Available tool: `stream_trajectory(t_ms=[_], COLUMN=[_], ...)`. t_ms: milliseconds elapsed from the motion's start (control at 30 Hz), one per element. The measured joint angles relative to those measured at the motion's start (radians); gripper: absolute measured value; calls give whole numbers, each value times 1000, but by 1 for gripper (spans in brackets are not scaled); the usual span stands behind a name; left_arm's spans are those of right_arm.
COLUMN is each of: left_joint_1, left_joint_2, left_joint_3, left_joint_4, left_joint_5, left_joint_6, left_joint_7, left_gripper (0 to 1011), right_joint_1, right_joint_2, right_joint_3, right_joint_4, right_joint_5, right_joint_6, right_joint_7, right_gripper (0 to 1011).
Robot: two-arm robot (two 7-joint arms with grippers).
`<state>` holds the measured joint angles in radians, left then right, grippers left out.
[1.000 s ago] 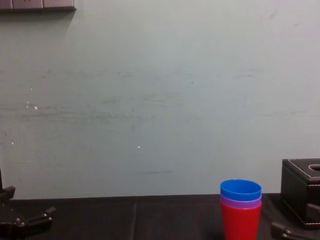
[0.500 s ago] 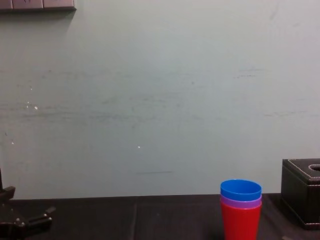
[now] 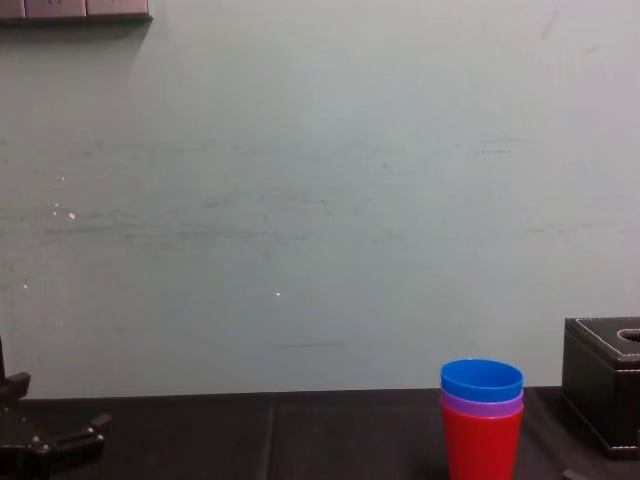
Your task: Stack the three plastic cups sequentially using one hand.
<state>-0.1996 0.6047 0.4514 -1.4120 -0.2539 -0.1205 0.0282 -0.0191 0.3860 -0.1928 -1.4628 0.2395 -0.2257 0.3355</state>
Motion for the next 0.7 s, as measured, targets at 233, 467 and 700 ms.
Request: stream_trajectory(t_ms=[233,467,700], left_joint_1=[0,0,0], left_joint_2=[0,0,0], left_joint_3=[0,0,0], left_joint_4=[0,0,0], left_joint_5=[0,0,0], left_joint_6=[0,0,0], left_joint_7=[0,0,0], left_gripper=[1005,1005,1004], right_joint_1=[1,1,1], right_joint_2=[1,1,1], right_joint_3=[-1,-1,-1], right_joint_4=[-1,-2,-2], right_joint_5=[2,3,3], right_joint_6=[2,3,4], right_joint_7=[0,0,1], right_gripper=[1004,1004,1004])
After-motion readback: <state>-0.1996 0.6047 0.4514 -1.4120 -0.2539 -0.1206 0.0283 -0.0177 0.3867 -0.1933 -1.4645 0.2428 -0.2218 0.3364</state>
